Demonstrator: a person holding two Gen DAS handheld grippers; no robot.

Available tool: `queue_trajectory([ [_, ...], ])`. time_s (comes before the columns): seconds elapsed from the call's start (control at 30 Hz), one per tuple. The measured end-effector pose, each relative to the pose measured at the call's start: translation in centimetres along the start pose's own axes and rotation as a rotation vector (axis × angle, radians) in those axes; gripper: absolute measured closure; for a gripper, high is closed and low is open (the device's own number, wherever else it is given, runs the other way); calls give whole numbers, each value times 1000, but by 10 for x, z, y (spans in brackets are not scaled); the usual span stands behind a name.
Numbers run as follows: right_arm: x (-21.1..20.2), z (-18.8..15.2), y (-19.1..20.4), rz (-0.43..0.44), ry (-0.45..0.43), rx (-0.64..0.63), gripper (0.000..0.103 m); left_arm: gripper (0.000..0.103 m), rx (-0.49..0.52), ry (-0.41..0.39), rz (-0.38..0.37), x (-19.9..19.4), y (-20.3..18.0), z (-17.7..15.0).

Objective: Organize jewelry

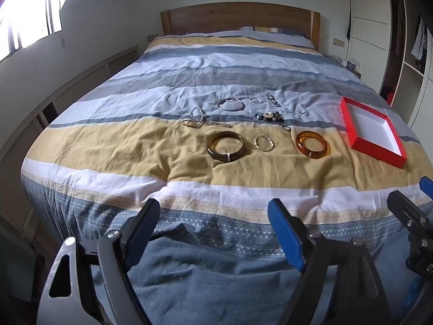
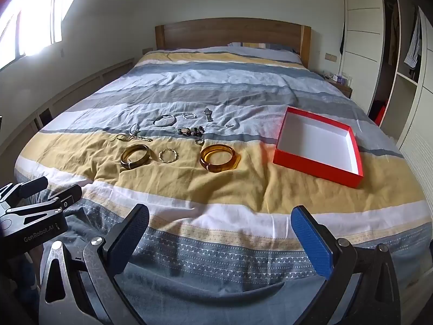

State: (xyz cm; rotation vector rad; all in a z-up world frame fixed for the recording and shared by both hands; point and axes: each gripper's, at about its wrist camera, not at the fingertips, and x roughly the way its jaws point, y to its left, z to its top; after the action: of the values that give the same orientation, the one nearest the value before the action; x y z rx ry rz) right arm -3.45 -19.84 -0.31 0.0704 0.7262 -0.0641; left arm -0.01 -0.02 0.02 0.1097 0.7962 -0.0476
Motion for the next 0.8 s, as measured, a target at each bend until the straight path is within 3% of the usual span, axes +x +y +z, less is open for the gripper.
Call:
queue_trajectory([
  [0.8,11,-3,-1,-6,10,-6,1,22,-47,-8,9,20,9,-1],
])
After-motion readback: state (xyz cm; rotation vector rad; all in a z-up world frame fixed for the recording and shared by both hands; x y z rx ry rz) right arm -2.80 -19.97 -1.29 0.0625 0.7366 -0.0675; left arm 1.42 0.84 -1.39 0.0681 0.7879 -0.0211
